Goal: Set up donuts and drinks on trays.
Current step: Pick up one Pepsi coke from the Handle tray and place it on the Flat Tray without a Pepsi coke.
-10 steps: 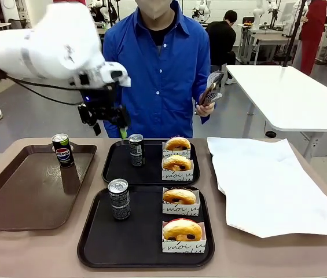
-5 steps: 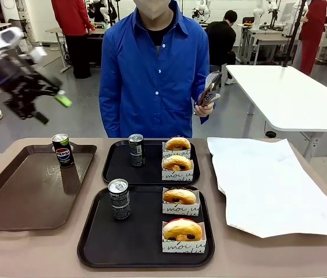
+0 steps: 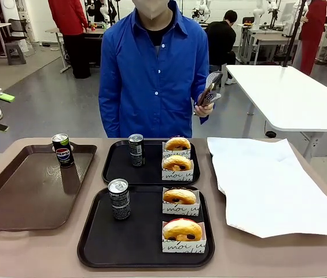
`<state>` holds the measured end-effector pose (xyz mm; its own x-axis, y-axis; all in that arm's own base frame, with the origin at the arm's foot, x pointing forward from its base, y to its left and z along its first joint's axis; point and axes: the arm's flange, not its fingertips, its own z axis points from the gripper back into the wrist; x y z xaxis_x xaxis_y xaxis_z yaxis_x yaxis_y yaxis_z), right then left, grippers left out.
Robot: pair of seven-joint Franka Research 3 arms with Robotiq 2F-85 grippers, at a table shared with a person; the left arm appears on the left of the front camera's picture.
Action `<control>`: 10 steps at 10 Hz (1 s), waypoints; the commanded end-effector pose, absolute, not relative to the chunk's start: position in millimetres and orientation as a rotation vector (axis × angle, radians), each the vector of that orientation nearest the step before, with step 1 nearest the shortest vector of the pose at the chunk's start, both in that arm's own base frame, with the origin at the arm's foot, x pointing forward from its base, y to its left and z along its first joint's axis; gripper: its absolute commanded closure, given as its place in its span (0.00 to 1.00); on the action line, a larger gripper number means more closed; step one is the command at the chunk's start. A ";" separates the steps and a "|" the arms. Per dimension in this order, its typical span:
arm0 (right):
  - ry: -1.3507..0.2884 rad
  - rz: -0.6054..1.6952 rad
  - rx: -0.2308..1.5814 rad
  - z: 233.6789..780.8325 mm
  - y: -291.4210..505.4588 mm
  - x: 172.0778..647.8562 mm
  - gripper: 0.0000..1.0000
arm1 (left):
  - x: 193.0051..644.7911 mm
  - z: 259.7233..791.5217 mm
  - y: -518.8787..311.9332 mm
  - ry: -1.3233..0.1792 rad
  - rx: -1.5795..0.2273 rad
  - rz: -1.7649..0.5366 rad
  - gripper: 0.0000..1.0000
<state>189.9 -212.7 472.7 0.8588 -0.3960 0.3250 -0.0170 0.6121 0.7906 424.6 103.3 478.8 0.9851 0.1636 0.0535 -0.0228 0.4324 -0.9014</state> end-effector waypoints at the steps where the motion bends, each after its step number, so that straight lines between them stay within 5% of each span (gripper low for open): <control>1: -0.534 -0.216 0.920 470.9 -211.3 192.3 0.00 | 441.7 453.7 126.8 -0.161 -1.224 0.092 0.00; 10: -0.534 -0.216 0.920 470.9 -211.3 192.3 0.00 | 438.2 385.3 181.9 -0.138 -1.367 0.077 0.00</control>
